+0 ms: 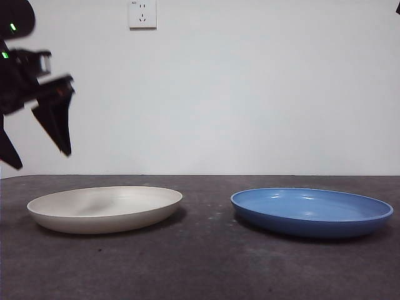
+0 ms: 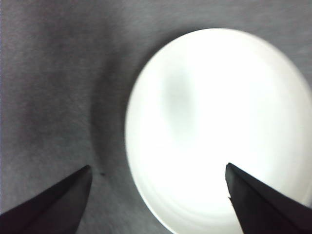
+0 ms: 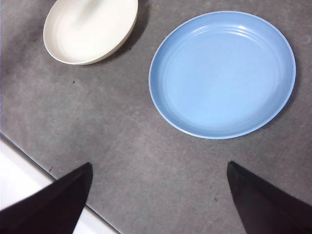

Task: Pick up the white plate, put it on the blue plate, put it on desk

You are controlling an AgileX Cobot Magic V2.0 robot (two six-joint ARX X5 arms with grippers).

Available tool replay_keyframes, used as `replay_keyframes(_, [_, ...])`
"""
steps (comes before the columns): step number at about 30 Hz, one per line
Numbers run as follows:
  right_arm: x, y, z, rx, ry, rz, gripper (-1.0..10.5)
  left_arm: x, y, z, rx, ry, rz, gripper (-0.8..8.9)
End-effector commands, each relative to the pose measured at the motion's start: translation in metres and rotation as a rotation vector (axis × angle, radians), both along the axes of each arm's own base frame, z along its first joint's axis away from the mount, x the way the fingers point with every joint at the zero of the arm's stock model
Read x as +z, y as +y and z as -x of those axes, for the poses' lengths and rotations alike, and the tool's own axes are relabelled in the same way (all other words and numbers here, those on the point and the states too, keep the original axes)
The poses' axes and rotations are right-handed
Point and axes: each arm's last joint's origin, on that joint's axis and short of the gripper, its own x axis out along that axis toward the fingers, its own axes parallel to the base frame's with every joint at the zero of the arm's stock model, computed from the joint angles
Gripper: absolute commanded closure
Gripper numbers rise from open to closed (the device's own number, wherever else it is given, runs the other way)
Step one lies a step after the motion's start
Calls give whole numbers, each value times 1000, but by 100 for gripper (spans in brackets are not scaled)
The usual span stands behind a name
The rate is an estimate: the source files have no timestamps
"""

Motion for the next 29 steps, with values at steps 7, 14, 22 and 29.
replay_keyframes(7, [6, 1, -1, -3, -20, -11, 505, -30, -12, -23, -35, 33, -23, 380])
replay_keyframes(14, [6, 1, -1, -3, -20, -11, 505, -44, -18, -29, -33, 52, -63, 380])
replay_keyframes(22, [5, 1, -1, -3, -20, -11, 505, -57, -22, -32, -22, 80, -122, 381])
replay_keyframes(29, [5, 1, -1, -3, -20, -11, 505, -58, -22, -32, -16, 87, -120, 547])
